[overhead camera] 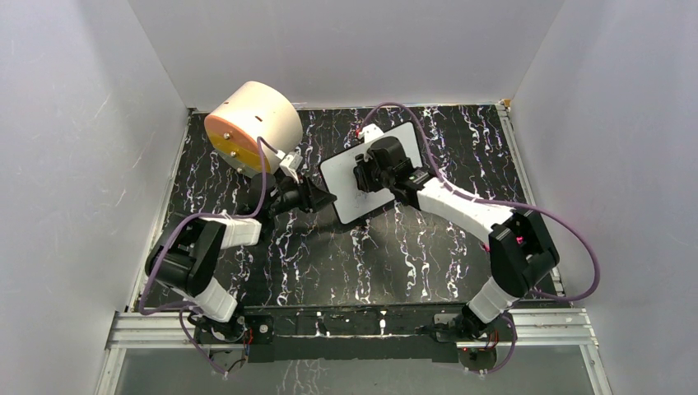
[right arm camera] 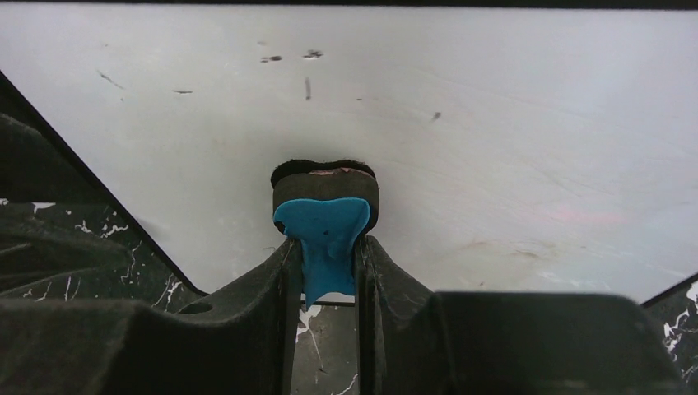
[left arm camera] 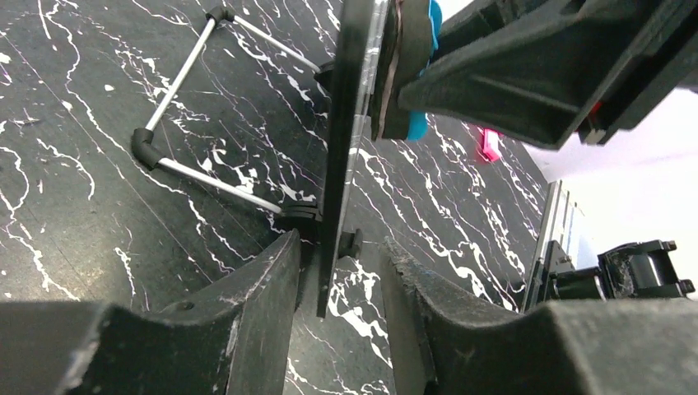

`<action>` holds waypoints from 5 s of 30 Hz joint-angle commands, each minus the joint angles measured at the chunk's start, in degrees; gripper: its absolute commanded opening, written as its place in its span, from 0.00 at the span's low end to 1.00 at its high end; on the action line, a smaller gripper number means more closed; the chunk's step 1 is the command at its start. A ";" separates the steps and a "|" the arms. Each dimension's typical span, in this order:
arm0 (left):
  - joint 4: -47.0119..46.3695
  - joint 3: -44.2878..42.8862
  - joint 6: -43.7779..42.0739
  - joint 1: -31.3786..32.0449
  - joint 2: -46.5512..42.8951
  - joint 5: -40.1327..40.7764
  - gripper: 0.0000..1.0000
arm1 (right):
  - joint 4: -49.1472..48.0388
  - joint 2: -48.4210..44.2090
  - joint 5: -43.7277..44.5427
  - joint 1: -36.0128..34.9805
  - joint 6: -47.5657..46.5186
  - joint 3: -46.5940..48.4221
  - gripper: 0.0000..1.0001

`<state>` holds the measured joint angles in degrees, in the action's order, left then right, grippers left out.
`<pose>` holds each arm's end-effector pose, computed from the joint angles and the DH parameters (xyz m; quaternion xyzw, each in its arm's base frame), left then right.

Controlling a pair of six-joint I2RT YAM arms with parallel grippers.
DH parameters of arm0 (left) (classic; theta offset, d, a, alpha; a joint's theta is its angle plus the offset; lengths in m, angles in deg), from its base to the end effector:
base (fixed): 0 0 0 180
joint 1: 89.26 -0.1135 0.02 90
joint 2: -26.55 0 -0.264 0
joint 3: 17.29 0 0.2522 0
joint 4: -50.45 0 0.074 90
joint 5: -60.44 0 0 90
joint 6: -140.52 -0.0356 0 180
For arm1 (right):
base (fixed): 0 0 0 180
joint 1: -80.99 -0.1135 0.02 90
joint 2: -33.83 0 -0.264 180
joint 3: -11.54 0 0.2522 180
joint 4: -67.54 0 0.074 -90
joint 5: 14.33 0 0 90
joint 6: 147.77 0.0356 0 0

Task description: Erase the whiteboard

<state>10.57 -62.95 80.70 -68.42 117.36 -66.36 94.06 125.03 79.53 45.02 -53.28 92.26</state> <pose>0.2762 -0.1280 0.1893 0.1549 0.7161 -0.4859 0.4766 0.2936 0.2101 0.2657 -0.2282 0.8650 0.1259 0.4289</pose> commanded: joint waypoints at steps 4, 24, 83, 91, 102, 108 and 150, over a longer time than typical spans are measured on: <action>-10.84 -0.30 3.58 0.32 3.58 0.14 0.36 | -8.47 0.66 1.93 -2.46 -3.44 -2.45 0.10; -5.35 -4.28 -0.65 1.84 6.11 -3.03 0.00 | -27.62 -1.21 12.18 -0.08 -3.30 -18.31 0.06; 6.89 -8.98 -7.14 1.88 5.88 -8.88 0.00 | -27.19 4.69 15.68 -7.83 1.78 -15.42 0.06; 7.26 -9.25 -6.99 1.84 6.05 -9.96 0.00 | -31.04 1.59 20.49 -5.02 -1.90 -15.87 0.06; 6.78 -9.29 -6.33 1.84 6.50 -10.01 0.00 | -33.53 0.32 13.11 -10.18 -1.19 -19.93 0.07; 7.27 -9.41 -6.61 1.84 6.25 -9.95 0.00 | -34.31 0.85 16.02 -10.88 -1.48 -20.88 0.07; 8.00 -10.15 -6.96 1.97 7.61 -12.60 0.00 | -13.62 11.07 -1.99 3.10 -5.22 7.89 0.07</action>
<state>17.63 -72.50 73.79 -68.57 125.29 -69.40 82.06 133.86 79.62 42.79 -57.67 93.55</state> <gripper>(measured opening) 0.046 0.236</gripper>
